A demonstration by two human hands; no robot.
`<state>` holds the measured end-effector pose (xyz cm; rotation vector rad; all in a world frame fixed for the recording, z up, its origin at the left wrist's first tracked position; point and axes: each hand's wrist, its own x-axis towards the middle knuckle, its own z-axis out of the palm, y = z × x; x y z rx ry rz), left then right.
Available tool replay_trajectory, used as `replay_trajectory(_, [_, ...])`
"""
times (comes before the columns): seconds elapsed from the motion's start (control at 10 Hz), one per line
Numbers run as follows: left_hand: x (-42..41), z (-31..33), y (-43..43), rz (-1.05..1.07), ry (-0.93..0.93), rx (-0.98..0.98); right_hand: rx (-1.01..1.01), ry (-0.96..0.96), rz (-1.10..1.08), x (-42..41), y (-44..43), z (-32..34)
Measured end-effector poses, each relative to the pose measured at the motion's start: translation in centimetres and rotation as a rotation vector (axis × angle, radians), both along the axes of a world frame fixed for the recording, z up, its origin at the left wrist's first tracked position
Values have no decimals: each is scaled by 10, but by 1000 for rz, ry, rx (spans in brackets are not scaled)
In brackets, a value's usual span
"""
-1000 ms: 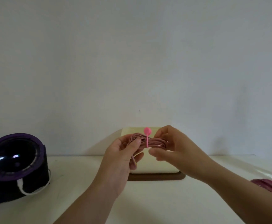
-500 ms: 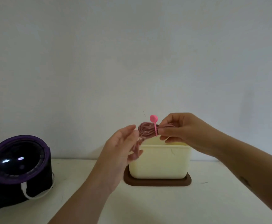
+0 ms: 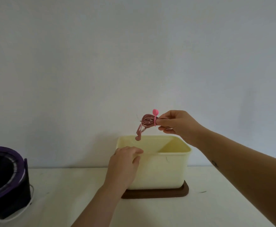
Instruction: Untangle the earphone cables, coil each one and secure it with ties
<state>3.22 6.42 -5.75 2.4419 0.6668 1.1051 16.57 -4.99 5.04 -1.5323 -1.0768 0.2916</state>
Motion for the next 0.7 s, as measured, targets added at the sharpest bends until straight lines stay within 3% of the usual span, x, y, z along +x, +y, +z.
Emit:
replay_trajectory(0.1, [5,-8,4,13,-80,39,-126,-163,-107,11,14,-23])
replay_trajectory(0.3, [4,-10,5,38,-69,83,-515,-431,-39,19,27,-51])
replay_trajectory(0.4, [4,-9,6,30,-77,71,-494,-478,-47,16,27,-49])
replay_trajectory(0.6, [3,1,3,33,1,-26,-39,-349,54,-18,1,-28])
replay_trajectory(0.7, [7,11,7,17,115,-111,325,-110,363,-46,-33,-3])
